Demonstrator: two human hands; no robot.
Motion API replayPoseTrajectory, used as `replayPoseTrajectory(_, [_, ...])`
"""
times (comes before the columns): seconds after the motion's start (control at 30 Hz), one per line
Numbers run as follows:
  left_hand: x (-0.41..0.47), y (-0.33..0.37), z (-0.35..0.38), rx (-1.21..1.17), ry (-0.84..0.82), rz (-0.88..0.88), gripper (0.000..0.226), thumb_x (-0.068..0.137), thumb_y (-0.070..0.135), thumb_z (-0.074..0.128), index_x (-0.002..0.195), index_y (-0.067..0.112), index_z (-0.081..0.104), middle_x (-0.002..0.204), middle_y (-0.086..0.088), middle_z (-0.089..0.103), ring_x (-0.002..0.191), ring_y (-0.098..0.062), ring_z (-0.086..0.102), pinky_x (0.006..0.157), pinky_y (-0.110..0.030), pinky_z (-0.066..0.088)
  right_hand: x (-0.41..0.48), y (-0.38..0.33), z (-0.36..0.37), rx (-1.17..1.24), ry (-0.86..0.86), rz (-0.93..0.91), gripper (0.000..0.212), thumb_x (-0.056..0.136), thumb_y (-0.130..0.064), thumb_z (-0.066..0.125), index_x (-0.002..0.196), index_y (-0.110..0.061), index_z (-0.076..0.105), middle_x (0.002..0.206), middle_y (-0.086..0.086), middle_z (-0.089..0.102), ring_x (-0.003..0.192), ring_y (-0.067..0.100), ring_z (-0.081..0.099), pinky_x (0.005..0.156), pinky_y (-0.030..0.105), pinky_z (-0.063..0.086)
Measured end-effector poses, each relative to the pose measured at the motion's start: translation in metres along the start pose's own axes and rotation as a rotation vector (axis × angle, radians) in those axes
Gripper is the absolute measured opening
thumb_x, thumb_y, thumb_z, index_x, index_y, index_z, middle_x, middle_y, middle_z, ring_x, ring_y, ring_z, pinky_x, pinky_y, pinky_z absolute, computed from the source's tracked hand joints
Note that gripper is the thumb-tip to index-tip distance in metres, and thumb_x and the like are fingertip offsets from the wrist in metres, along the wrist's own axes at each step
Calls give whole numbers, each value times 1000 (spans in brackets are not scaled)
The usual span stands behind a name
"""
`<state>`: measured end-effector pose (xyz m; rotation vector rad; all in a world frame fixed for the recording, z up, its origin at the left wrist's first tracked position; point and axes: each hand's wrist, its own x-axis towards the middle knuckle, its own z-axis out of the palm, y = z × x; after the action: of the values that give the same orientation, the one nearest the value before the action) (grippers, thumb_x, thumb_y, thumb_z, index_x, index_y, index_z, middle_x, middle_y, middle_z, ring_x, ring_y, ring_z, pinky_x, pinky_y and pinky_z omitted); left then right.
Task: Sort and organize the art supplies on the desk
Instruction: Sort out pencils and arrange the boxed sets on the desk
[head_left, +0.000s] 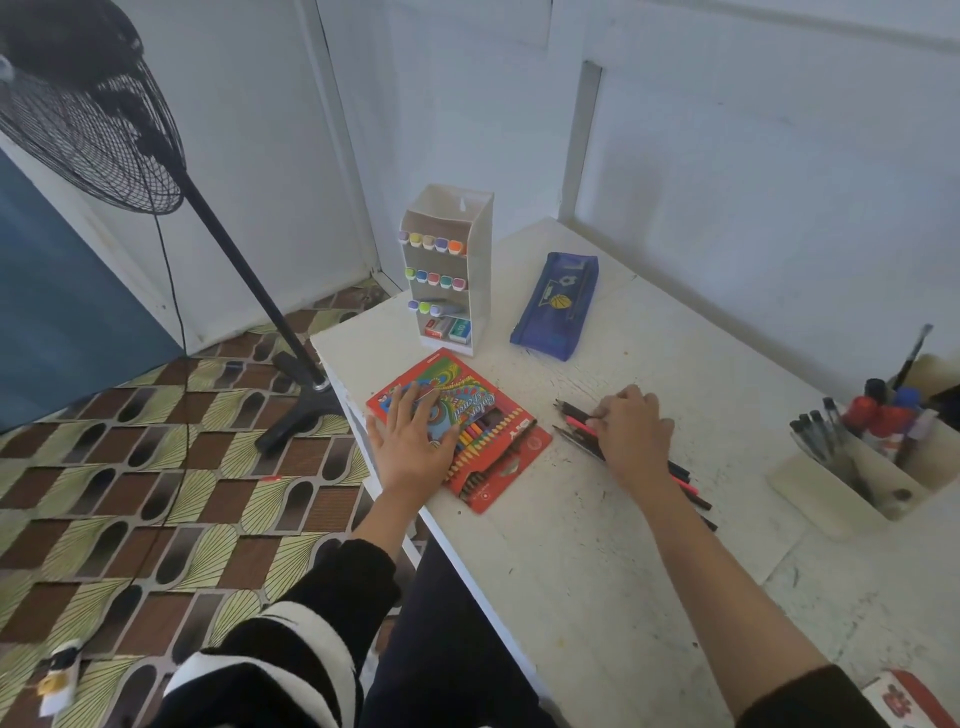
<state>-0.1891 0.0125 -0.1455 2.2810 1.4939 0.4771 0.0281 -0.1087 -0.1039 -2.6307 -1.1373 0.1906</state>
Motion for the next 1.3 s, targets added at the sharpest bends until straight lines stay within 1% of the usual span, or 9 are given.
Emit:
replayPoseTrajectory(0.23, [0, 1, -1, 1, -9, -2, 57, 93, 52, 46, 144, 32, 33, 157, 7, 18, 147, -13, 1, 115, -43, -12, 4, 2, -12, 113, 20, -31, 11, 91, -26, 60, 100, -21, 64, 98, -2, 64, 100, 19, 47, 81, 36, 30])
replayPoseTrajectory(0.37, [-1, 1, -1, 1, -16, -2, 57, 93, 52, 45, 145, 32, 32, 157, 7, 18, 147, -13, 1, 115, -44, -12, -8, -2, -40, 602, 181, -304, 10, 86, -9, 65, 96, -12, 64, 80, -6, 58, 62, 3, 49, 65, 12, 39])
replayPoseTrajectory(0.43, [-1, 1, -1, 2, -17, -3, 56, 93, 53, 45, 144, 32, 33, 157, 7, 18, 147, -14, 1, 115, -43, -13, -16, -4, -51, 724, 271, -358, 21, 87, -4, 63, 106, -12, 61, 77, -6, 58, 58, 9, 52, 59, 5, 39])
replayPoseTrajectory(0.63, [-1, 1, -2, 11, -27, -9, 56, 94, 52, 45, 145, 32, 32, 158, 7, 16, 147, -13, 0, 116, -44, -12, -35, -5, -54, 1180, 324, -139, 40, 91, 0, 54, 124, -21, 43, 83, 11, 66, 60, 16, 62, 65, 21, 54])
replayPoseTrajectory(0.73, [-1, 2, -2, 12, -32, -11, 56, 94, 52, 44, 145, 33, 31, 158, 7, 16, 147, -13, 0, 116, -45, -11, -47, -3, -39, 1374, 302, 35, 31, 93, 2, 49, 114, -19, 42, 88, 17, 69, 66, 24, 68, 71, 29, 56])
replayPoseTrajectory(0.93, [-2, 2, -2, 12, -37, -13, 56, 94, 52, 44, 145, 32, 30, 158, 7, 15, 147, -14, 0, 116, -45, -12, -69, 0, -3, 1526, 258, 197, 15, 98, -4, 42, 94, -18, 45, 99, 26, 65, 85, 31, 70, 81, 37, 56])
replayPoseTrajectory(1.0, [-1, 2, -2, 13, -39, -14, 57, 94, 52, 44, 146, 33, 30, 158, 6, 15, 147, -14, -1, 116, -44, -13, -73, 0, 5, 1507, 251, 236, 12, 96, -2, 47, 93, -14, 51, 98, 25, 66, 84, 28, 71, 74, 31, 57])
replayPoseTrajectory(1.13, [-1, 3, -3, 22, -40, -16, 57, 94, 52, 44, 146, 32, 30, 158, 7, 14, 147, -14, -1, 115, -45, -13, -85, -2, 15, 1283, 193, 200, 10, 85, 0, 63, 88, -9, 64, 81, 14, 67, 64, 10, 64, 61, 19, 52])
replayPoseTrajectory(1.3, [-2, 3, -3, 20, -42, -17, 58, 94, 52, 43, 146, 33, 29, 158, 7, 14, 147, -14, -2, 115, -45, -13, -76, -14, 36, 792, 107, -103, 12, 77, 1, 72, 86, -8, 71, 86, 2, 57, 65, 2, 51, 60, 7, 41])
